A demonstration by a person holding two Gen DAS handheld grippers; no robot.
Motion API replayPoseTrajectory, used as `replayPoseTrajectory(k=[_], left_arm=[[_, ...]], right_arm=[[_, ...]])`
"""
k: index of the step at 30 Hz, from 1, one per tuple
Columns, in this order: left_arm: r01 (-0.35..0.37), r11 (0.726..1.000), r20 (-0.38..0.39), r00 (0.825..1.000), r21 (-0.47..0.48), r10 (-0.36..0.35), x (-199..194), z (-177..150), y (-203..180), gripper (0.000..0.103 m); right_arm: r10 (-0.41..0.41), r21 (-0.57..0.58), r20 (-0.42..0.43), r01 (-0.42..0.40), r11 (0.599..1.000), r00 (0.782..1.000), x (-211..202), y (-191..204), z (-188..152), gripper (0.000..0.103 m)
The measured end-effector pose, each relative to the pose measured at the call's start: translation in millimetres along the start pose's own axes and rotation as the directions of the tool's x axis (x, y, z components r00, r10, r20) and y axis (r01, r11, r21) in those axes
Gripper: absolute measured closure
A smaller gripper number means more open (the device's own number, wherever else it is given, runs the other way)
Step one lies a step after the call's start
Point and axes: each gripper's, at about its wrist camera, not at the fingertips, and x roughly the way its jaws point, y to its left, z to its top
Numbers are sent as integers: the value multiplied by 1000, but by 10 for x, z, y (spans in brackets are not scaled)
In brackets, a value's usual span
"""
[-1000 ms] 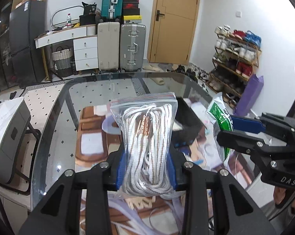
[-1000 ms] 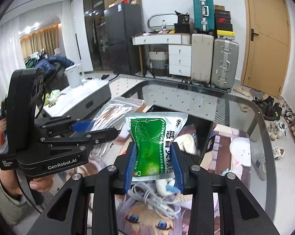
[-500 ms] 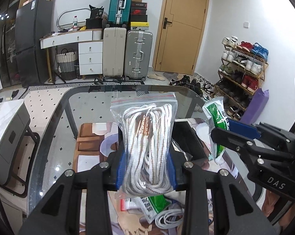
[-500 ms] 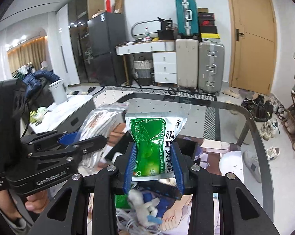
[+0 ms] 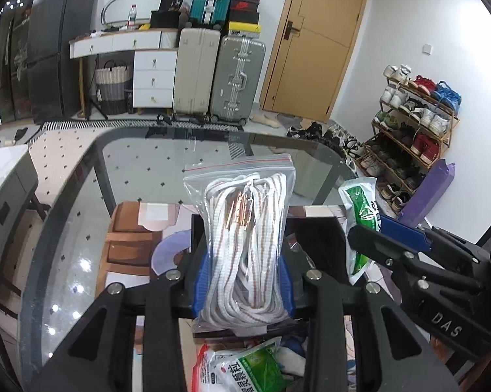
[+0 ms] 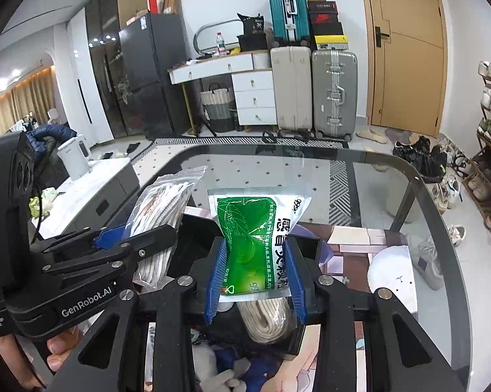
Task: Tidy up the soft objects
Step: 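Carry the cables and packet over the black box and release them inside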
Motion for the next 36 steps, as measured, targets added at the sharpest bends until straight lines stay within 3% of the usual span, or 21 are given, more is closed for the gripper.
replayPoseTrajectory(k=[11,15,18,24,36], left_arm=[[19,1000,-24,1000,-18,-20,200,-17,-19,69],[35,999,-9,999,-26,-35,154,51,-37,69],[85,995,-11,996,-43,-85,100,68,-102,69],[120,993,-19,993,16,-120,31,35,-314,69],[-12,1000,-79,997,-13,11,194,-41,8,69]], right_arm=[[3,31,-71,0,1000,997,309,-95,-81,68],[-2,54,-56,5,999,998,266,-158,-64,68],[-4,71,-40,7,997,999,199,-209,-40,68],[-22,84,-30,25,996,999,80,-304,-15,68],[63,68,-121,-55,996,991,280,-183,-128,68]])
